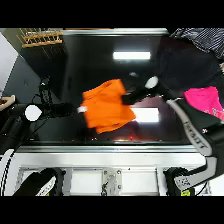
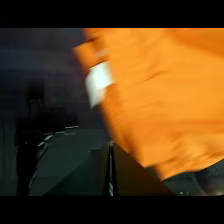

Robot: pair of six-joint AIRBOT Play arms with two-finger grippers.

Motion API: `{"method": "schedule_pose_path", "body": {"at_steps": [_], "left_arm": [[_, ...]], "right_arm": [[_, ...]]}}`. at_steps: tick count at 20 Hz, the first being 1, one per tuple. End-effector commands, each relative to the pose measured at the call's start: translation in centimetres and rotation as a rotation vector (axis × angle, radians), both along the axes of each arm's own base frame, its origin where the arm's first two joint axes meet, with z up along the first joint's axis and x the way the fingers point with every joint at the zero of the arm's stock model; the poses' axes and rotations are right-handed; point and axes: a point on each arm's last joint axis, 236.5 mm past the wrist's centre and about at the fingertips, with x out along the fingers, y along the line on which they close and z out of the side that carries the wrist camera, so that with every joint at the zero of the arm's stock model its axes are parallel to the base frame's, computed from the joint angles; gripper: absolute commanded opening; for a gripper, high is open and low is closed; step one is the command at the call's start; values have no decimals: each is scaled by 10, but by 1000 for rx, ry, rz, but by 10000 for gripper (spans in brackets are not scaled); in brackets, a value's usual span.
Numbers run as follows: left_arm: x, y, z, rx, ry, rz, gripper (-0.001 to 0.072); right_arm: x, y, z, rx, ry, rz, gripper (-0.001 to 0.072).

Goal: Fold the clothes and pants, and hang the long-sleeved shirts on hangers.

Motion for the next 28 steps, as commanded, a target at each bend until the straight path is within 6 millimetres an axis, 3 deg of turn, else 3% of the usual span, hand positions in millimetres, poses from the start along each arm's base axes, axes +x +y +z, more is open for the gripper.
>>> {"method": "schedule_pose_path", "body": {"at_steps": [1,4,6,8,10,13,17,21,24,28], "left_arm": [[0,0,0,0,-1,0,6],[0,0,0,0,-1,0,6],[0,0,0,0,0,0,6],[0,0,0,0,0,0,6],[0,0,0,0,0,0,6],[-1,0,0,0,3,-1,6],[-1,0,0,0,5,-1,6],[-2,0,-1,0,7,-2,6],[-2,0,-1,1,7,-2,6],[-3,0,-1,2,11,-3,6]], "right_arm": [[23,-187,35,-313,-80,-281,13],[23,-303,62,-303,-124,-605,13],[16,-368,70,-293,-151,-795,13],[9,-413,79,-263,-192,-936,14],[7,-441,87,-236,-240,-1021,13],[8,-463,103,-228,-314,-1087,13],[7,-465,137,-239,-400,-1097,13],[-17,-474,162,-297,-404,-1184,13],[-47,-478,146,-377,-280,-1209,12],[-92,-471,91,-462,-64,-1204,13]]}}
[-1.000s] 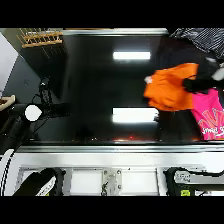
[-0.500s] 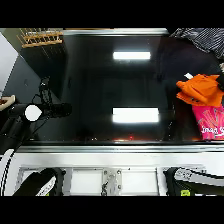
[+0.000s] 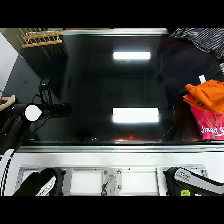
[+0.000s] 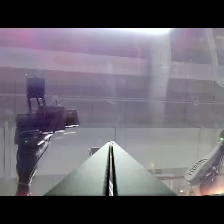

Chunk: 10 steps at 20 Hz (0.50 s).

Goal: Fold the clothes and pants, and hang the long-sleeved shirts on hangers.

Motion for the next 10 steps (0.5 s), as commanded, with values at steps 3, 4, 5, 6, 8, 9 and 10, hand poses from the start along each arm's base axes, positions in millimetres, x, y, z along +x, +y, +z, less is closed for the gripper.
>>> {"method": "schedule_pose_path", "body": {"at_steps": [3,4,5,6,8,9,10], "left_arm": [[-5,0,-2,4,21,-5,6],[-5,0,-2,5,21,-5,6],[-5,0,-2,5,21,-6,6],[-5,0,-2,5,20,-5,6],[-4,0,-2,5,16,-5,6],[-4,0,-2,5,17,-5,6],[-4,0,-2,5,17,-5,6]], "right_arm": [[-71,2,-62,11,298,-51,13],[-84,3,-71,16,350,-67,14],[-95,5,-79,21,396,-67,15],[-102,8,-86,33,425,-66,18],[-112,15,-97,58,462,-65,23],[-116,17,-101,68,478,-65,23],[-120,20,-104,78,493,-65,24]]}}
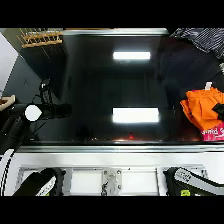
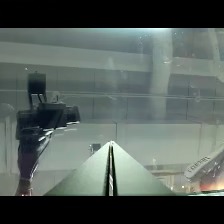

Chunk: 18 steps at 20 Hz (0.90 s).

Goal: Fold the clothes and pants, and hang the long-sleeved shirts on hangers.

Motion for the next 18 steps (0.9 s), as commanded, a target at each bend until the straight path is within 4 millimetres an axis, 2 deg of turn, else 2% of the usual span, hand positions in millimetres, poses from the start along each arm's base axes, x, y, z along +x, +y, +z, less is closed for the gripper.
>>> {"method": "schedule_pose_path", "body": {"at_steps": [1,2,3,4,5,7,9,10,12,13,16,18], "left_arm": [[0,0,0,-1,0,0,6],[0,0,0,0,0,-1,6],[0,0,0,0,0,-1,6],[0,0,0,0,0,-1,6],[0,0,0,0,0,-1,6],[0,0,0,0,0,-1,6],[0,0,0,-1,0,-1,6],[0,0,0,-1,0,0,6],[0,-1,0,-2,0,0,6],[0,-1,0,-2,0,0,6],[1,0,1,-2,-7,1,6],[1,0,1,-2,-8,1,6]], "right_arm": [[-25,8,-16,31,95,-12,34],[-29,11,-18,42,112,-15,209],[-33,13,-18,53,130,-19,579],[-39,12,-16,45,152,-20,720],[-45,6,-8,9,169,-18,720],[-49,-13,29,-126,127,-8,720],[-30,-16,77,-237,-57,16,720],[-14,-7,99,-260,-165,45,720],[23,38,136,-263,-333,252,720],[41,72,147,-231,-402,374,720],[80,190,160,-15,-573,662,720],[89,262,159,148,-635,786,720]]}}
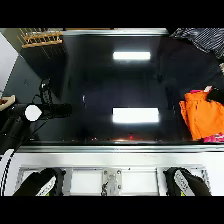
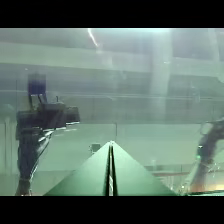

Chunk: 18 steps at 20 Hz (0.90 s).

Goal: Fold the clothes and pants, and hang the long-sleeved shirts on hangers.

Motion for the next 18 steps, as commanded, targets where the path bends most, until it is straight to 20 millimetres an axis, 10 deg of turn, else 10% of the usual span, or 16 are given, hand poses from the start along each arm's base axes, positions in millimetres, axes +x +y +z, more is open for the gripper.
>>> {"method": "schedule_pose_path", "body": {"at_steps": [1,5,10,13,18], "left_arm": [[1,0,0,0,-4,0,6],[1,0,1,0,-5,0,6],[1,0,1,0,-4,0,6],[1,0,1,0,-5,0,6],[1,0,1,0,-5,0,6]], "right_arm": [[18,134,16,207,-91,341,720],[6,216,1,227,-26,558,720],[-9,261,-7,233,9,684,676],[-11,265,-7,234,11,696,19],[-10,265,-7,233,10,696,21]]}}
